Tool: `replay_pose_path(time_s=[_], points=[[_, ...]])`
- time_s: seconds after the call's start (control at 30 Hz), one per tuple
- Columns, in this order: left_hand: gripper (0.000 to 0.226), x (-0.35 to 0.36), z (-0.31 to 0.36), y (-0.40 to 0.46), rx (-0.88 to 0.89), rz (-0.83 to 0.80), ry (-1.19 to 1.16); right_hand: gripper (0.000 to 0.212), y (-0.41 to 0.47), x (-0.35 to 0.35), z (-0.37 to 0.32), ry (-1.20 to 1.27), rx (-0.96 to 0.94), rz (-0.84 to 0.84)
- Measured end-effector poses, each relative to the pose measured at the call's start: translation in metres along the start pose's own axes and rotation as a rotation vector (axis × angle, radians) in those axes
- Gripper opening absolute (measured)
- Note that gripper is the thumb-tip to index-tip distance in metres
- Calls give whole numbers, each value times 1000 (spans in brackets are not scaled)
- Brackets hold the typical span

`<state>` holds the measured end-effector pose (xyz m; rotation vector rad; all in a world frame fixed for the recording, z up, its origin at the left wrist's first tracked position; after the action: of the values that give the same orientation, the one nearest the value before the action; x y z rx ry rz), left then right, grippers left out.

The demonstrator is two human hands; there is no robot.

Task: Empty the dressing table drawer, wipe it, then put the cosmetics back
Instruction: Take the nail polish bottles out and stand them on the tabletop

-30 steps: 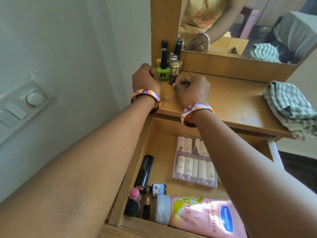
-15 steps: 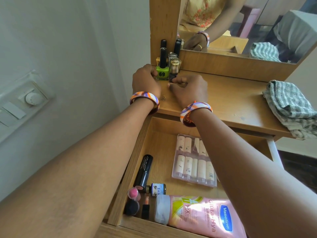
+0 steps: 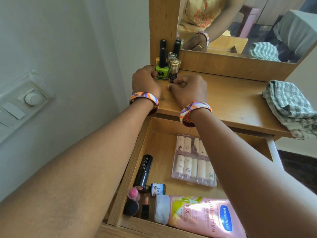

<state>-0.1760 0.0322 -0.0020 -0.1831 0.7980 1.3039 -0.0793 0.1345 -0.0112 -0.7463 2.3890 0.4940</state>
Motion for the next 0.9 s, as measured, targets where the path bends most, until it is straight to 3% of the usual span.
replay_pose_path(time_s=[0.33, 0.63, 0.73, 0.8, 0.9], points=[[22, -5, 1, -2, 29, 78, -64, 14, -3, -3, 0, 27, -31, 33], [19, -29, 26, -37, 230, 69, -143, 17, -15, -24, -7, 173, -98, 172], [22, -33, 35, -60, 275, -113, -114, 30, -31, -37, -6, 231, -137, 264], [24, -29, 39, -72, 314, -346, -7, 29, -53, -41, -9, 168, -247, 294], [21, -13, 26, -96, 370, -757, 347, 15, -97, -37, 1, 87, -378, 300]])
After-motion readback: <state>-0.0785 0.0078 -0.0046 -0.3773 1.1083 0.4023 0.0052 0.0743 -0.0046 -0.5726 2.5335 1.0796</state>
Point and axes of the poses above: each hand's wrist, its own y-axis towards the middle knuckle, its own x-axis out of the palm, z = x × y, the point moved 7 cm from there along y, towards the middle knuckle, and after that the axes turned 2 degrees about z, right-handed, at the moved point
